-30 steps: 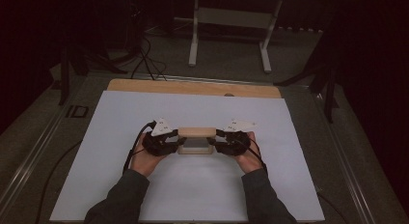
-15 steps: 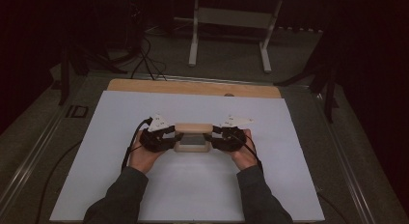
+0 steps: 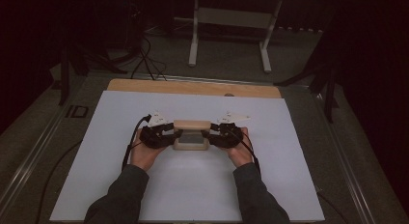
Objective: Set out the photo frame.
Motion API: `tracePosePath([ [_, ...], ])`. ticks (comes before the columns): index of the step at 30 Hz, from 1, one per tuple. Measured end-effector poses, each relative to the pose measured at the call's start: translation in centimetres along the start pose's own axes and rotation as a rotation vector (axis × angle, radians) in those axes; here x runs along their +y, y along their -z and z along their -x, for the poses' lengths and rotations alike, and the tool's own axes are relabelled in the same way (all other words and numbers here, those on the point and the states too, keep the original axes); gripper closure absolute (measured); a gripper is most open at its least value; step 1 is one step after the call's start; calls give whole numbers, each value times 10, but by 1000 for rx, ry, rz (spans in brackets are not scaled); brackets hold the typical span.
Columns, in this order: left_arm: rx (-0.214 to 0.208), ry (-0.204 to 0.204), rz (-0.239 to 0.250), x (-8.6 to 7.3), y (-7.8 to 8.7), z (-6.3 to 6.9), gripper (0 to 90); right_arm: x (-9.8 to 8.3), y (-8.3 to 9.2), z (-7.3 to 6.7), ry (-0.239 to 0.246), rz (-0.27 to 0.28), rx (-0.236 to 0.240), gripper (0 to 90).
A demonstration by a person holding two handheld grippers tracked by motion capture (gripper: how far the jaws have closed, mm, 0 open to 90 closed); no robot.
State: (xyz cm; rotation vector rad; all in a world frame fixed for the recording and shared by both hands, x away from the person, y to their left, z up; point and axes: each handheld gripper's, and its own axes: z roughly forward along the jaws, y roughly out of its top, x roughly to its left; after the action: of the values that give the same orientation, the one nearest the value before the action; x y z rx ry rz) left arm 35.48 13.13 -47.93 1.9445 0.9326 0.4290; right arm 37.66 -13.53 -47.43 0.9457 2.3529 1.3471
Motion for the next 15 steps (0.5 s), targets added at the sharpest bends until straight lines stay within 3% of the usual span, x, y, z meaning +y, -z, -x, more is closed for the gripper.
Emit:
tracePosePath([
  [5,-2,33,-1,0,-3,-2,545,1,-4,2,-16,2,-5,525],
  [15,3,49,-2,3,-11,-1,537,2,-4,6,-47,1,-26,516],
])
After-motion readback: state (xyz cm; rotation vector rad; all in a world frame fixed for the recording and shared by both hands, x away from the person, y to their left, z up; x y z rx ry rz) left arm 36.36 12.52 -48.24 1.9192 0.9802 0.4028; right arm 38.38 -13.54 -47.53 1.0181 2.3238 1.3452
